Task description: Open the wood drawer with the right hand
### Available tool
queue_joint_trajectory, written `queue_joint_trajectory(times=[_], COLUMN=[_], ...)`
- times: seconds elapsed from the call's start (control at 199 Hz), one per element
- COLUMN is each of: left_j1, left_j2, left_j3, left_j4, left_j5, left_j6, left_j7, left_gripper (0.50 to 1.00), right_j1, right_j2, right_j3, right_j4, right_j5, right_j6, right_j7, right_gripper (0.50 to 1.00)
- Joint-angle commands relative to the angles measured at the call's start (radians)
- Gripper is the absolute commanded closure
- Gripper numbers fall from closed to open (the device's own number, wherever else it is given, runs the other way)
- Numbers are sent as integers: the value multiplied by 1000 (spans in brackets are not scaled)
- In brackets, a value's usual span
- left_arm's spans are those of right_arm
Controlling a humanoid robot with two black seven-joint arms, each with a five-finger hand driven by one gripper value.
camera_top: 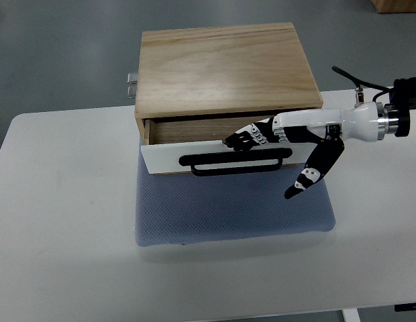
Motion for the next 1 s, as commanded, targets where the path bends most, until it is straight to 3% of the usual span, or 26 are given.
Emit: queue_joint_trajectory(times=[0.0, 0.166, 0.468, 0.608, 0.719, 0.86, 0.996], left_j1=[0, 0, 0, 0, 0, 0, 0], left_j2=[0, 0, 0, 0, 0, 0, 0], left_j3=[0, 0, 0, 0, 0, 0, 0], left_j4=[0, 0, 0, 0, 0, 0, 0], left_j5=[0, 0, 0, 0, 0, 0, 0], left_j6=[0, 0, 0, 0, 0, 0, 0], left_j7=[0, 0, 0, 0, 0, 0, 0], left_gripper=[500, 500, 500, 500, 500, 500, 500], right_j1=[-6, -32, -128, -167, -210, -234, -236], right_j2=[-38, -39, 67, 183, 262, 329, 341], right_j3=[51, 88, 87, 87, 88, 90, 87], right_j4=[-15, -140, -585, -753, -839, -879, -884], right_j5=[74, 265, 774, 949, 1070, 1139, 1183], right_j6=[3, 3, 3, 3, -75, -141, -158], right_j7=[-1, 0, -24, -113, -196, -300, -333], right_gripper=[546, 546, 548, 548, 548, 548, 548])
